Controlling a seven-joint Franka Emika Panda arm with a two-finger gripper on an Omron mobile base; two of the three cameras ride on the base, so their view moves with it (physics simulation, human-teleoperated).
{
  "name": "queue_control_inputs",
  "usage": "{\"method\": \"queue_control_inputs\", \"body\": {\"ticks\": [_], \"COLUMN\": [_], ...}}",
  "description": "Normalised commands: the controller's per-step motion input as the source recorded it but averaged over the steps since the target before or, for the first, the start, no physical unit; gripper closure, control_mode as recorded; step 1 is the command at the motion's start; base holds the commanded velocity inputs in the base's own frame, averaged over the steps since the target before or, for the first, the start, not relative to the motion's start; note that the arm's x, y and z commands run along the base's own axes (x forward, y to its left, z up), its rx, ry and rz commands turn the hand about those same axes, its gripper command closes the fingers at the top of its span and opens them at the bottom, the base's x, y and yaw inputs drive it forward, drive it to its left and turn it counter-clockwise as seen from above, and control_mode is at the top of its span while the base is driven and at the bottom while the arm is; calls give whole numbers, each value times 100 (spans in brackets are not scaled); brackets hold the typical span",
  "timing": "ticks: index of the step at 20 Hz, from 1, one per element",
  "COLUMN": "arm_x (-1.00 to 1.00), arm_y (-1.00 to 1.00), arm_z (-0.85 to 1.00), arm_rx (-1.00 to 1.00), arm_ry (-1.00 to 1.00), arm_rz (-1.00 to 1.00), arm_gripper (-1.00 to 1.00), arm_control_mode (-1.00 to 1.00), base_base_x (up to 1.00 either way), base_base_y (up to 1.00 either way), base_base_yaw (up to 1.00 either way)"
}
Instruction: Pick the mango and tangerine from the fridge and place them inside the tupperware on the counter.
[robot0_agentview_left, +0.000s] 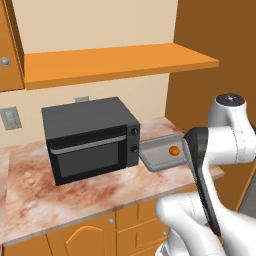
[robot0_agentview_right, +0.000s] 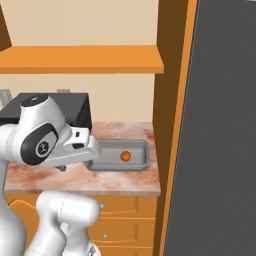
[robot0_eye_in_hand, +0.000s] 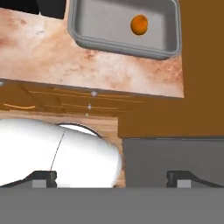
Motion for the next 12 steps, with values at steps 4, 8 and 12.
{"method": "queue_control_inputs", "body": {"ticks": [4,8,12], "arm_x": [-75,-57,-29], "arm_y": [40,34,33], "arm_z": [25,12,17], "arm_rx": [1,0,0], "arm_ry": [0,0,0], "arm_rz": [48,4,-28], "arm_gripper": [-100,-100,-100], "arm_control_mode": [-100,-100,-100], "base_base_x": [0,0,0], "base_base_y": [0,0,0], "base_base_yaw": [0,0,0]}}
